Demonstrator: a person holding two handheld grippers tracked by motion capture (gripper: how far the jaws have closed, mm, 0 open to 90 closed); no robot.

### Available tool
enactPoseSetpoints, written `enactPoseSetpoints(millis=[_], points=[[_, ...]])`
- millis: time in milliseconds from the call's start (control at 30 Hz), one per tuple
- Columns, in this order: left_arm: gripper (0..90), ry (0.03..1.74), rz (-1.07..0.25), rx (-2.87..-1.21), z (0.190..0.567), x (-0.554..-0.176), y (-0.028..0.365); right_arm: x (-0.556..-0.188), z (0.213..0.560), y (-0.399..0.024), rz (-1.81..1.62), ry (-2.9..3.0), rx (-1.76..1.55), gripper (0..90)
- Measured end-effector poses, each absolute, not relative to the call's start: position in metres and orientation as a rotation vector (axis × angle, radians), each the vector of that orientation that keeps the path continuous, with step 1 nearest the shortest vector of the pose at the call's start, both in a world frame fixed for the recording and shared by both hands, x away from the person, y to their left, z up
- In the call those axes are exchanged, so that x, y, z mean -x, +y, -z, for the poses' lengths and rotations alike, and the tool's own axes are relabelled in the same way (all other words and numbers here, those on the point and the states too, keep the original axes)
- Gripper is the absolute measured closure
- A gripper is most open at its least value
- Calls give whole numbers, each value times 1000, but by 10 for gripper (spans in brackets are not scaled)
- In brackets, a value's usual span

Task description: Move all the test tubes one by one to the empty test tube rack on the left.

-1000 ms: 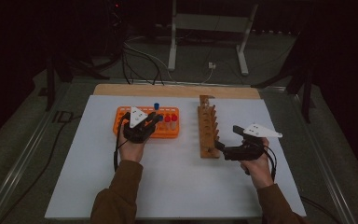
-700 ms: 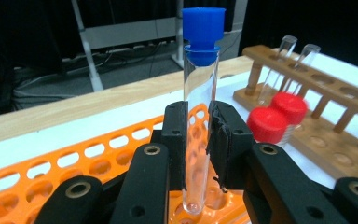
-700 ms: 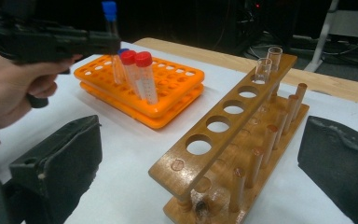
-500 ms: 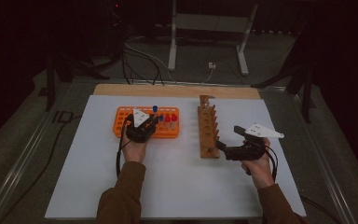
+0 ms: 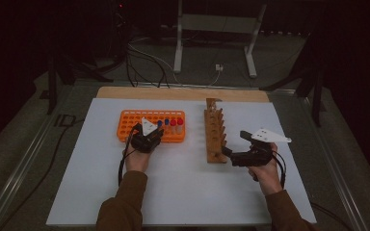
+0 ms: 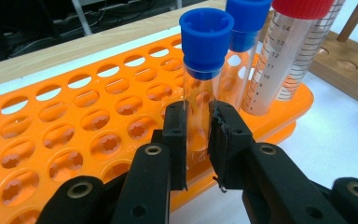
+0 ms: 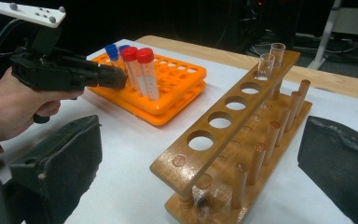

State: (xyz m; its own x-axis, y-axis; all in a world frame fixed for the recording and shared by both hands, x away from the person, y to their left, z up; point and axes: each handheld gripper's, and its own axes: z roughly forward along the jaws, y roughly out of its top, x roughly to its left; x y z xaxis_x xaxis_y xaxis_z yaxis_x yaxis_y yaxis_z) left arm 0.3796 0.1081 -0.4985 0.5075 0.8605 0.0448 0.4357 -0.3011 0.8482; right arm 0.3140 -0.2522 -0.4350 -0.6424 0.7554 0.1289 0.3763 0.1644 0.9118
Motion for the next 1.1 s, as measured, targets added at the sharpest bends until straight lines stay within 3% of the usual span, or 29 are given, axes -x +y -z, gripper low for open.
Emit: enactPoseSetpoints(millis=[100,300,633,833,933,1100], points=[[760,1089,-640,-1917,498,-380,110,-314,435,-252,-1473,2093,-1078,0],[584,1100,-592,-1832,492,-374,121,-314,435,-252,-1474,2093,-1078,0],[180,1096,-589,-1666,459,-342,148,-314,435,-250,-1474,2097,-1071,0],[117,1091,-576,-1630,446,-325,167,-314,435,-249,-1470,2097,-1066,0],[24,1104,-584,-1648,443,-317,172,-314,434,-248,-1469,2099,-1062,0],[4,1106,-624,-1646,444,-300,184,-314,433,-249,-1463,2095,-1055,0]])
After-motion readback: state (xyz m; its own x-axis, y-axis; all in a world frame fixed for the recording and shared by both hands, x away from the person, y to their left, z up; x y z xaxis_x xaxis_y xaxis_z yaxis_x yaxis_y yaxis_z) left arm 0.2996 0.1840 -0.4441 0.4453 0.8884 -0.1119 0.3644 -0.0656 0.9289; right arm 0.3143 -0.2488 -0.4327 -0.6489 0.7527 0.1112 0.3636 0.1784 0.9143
